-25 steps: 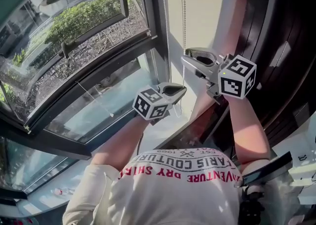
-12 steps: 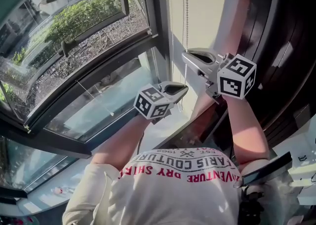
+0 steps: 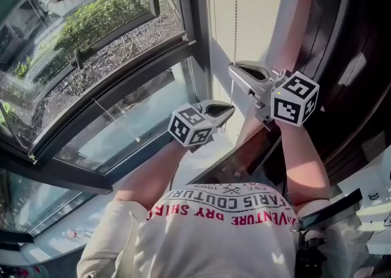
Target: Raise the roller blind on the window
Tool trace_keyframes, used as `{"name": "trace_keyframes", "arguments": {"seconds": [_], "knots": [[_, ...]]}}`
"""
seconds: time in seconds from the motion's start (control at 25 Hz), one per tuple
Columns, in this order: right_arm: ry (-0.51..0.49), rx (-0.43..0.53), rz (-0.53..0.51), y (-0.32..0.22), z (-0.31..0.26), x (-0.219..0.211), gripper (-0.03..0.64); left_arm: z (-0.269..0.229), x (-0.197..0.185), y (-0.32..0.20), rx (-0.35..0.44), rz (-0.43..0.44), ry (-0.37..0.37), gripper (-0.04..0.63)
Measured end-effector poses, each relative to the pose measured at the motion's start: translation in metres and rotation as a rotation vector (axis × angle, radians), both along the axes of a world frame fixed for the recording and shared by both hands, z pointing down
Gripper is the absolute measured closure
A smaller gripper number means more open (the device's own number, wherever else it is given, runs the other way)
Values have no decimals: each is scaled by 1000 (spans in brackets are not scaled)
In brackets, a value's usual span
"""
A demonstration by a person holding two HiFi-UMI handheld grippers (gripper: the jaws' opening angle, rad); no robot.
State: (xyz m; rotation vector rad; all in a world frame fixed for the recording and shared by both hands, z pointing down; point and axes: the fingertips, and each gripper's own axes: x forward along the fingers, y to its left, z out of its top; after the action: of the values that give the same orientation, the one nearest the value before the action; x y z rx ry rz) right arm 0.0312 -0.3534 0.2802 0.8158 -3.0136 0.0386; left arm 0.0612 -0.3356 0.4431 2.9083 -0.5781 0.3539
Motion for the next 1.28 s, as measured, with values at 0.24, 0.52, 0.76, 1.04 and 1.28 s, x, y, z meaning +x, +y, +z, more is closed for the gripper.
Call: {"name": "trace_keyframes", "arguments": {"seconds": [0.24, 0.52, 0.76, 1.04, 1.28], "knots": [[49, -41, 9, -3, 35, -2, 607, 36, -1, 0, -54, -2, -54, 588], [153, -130, -9, 0, 102, -13, 607, 100, -12, 7, -136, -17, -160, 588], [158, -179, -27, 6, 131, -19, 607, 128, -19, 13, -175, -31, -199, 588], [160, -177, -28, 8, 132, -20, 607, 127, -23, 21, -93, -10, -214, 581], [162, -174, -14, 9, 132, -16, 607, 102, -30, 21, -77, -21, -158, 485]]}}
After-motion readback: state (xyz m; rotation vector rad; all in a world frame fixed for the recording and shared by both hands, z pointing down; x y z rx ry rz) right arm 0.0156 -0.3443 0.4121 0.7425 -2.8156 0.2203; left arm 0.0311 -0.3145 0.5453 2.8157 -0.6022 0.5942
